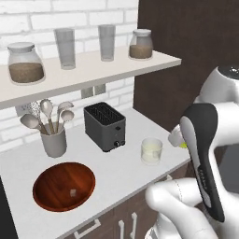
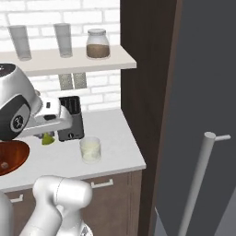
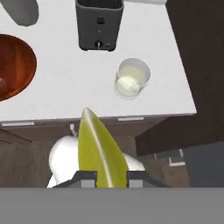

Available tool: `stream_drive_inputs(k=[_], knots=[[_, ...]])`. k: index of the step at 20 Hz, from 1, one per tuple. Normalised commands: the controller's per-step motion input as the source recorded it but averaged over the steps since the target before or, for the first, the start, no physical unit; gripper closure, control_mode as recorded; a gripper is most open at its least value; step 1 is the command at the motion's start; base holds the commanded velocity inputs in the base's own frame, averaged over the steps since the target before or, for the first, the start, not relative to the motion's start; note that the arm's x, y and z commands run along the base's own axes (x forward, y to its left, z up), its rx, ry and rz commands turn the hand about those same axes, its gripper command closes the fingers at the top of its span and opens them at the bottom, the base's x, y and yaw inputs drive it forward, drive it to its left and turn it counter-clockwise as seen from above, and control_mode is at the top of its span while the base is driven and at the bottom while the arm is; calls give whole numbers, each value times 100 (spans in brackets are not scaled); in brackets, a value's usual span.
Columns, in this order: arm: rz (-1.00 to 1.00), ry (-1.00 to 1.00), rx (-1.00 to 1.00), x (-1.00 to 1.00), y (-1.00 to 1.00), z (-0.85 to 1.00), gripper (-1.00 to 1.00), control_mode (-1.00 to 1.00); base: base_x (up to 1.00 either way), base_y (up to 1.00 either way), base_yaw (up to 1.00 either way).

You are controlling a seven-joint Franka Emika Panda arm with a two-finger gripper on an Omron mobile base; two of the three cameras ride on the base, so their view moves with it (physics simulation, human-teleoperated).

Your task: Grab a lemon wedge from the fridge and one ice cube from the ice bowl, and put them in the glass of lemonade.

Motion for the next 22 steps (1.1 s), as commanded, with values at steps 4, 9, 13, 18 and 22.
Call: stream_drive_inputs(k=[4, 9, 13, 18, 22], knots=[[41, 5, -45, 2, 0, -21, 100, -100, 0, 0, 0], [55, -9, -50, 0, -21, -2, 100, -100, 0, 0, 0], [70, -19, -42, 1, -25, -5, 100, -100, 0, 0, 0], [80, -3, -39, 15, -8, -31, 100, -100, 0, 0, 0], [68, 31, -40, 0, 11, -5, 100, -100, 0, 0, 0]])
